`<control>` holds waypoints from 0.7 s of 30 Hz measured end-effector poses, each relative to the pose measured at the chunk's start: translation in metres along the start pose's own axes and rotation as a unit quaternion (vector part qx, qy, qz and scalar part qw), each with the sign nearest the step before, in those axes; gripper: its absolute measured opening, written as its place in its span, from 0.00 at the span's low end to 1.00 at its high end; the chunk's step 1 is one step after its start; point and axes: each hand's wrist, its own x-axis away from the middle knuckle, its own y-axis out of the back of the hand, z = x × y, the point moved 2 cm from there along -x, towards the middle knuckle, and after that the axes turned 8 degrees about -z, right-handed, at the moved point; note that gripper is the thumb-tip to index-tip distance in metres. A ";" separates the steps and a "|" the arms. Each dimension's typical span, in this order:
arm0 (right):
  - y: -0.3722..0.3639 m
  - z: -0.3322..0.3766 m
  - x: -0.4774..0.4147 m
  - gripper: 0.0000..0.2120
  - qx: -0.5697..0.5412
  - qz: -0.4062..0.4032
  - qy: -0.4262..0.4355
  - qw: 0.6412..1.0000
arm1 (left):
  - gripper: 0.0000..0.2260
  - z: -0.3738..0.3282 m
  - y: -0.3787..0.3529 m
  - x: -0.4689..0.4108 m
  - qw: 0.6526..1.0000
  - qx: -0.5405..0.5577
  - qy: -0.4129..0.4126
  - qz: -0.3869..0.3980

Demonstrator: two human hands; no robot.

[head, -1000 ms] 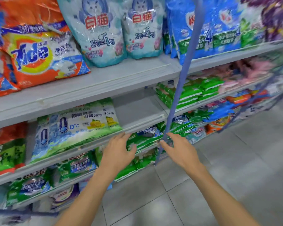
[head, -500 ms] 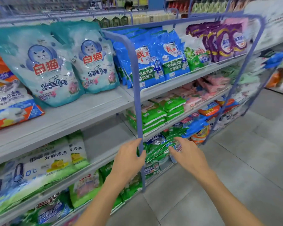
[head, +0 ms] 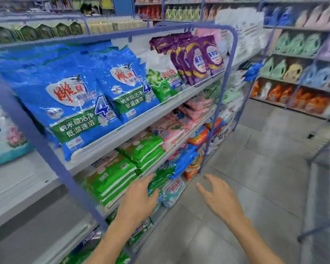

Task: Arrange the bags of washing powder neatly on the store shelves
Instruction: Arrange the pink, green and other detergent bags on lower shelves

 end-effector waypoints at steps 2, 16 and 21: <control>0.006 -0.016 -0.033 0.26 0.007 -0.007 -0.024 1.000 | 0.26 -0.013 -0.017 -0.039 1.000 0.000 -0.015 0.009; 0.054 -0.109 -0.238 0.26 0.011 -0.031 -0.075 0.997 | 0.11 -0.123 -0.114 -0.244 0.997 0.041 -0.031 0.050; 0.077 -0.147 -0.318 0.25 0.016 0.002 -0.052 0.999 | 0.18 -0.160 -0.158 -0.297 0.998 0.031 0.020 0.042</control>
